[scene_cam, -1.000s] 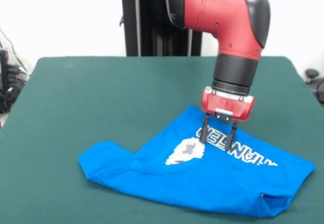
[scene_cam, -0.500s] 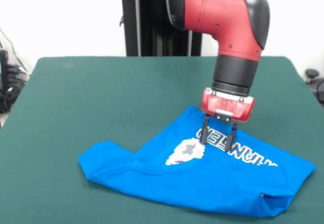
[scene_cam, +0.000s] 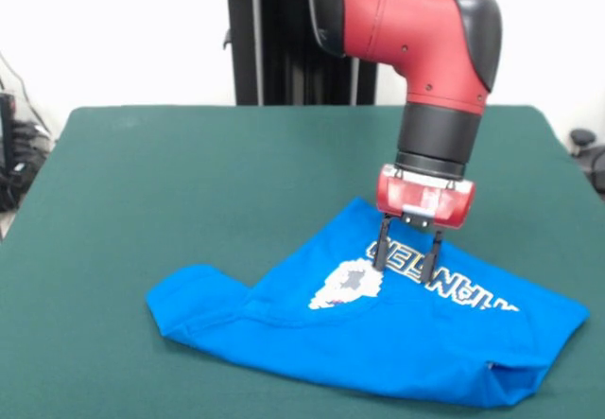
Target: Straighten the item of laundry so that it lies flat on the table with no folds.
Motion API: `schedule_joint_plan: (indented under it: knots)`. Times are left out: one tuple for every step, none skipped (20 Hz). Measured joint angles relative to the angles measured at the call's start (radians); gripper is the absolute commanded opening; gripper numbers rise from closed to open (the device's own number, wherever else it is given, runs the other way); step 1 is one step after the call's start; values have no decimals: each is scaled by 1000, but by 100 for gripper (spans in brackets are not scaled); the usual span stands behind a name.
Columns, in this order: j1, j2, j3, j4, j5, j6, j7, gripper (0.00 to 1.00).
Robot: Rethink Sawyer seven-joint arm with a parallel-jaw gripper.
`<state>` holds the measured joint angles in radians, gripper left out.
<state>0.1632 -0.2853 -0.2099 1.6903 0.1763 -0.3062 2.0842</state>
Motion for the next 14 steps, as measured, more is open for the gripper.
schedule_joint_plan:
  knots:
    - [-1, 0, 1, 0, -1, -1, 0, 100]
    - [-3, 0, 3, 2, -6, -7, 0, 100]
    - [-5, -1, 4, 3, -8, -10, 0, 100]
    - [-6, -1, 5, 4, -10, -13, 0, 100]
    - [-7, -1, 6, 5, -12, -16, 0, 100]
    - [-9, -1, 8, 8, -16, -23, 0, 100]
    - [-12, -1, 11, 11, -23, -32, 0, 100]
    - [-13, -1, 12, 12, -26, -36, 0, 100]
    - [-16, -2, 14, 14, -32, -45, 0, 100]
    - [-17, -2, 15, 16, -35, -50, 0, 100]
    - [-19, -2, 16, 18, -39, -56, 0, 100]
    - [-21, -2, 18, 22, -43, -66, 0, 100]
    - [-22, -2, 19, 24, -45, -72, 0, 100]
    - [-24, -2, 21, 28, -48, -81, 0, 100]
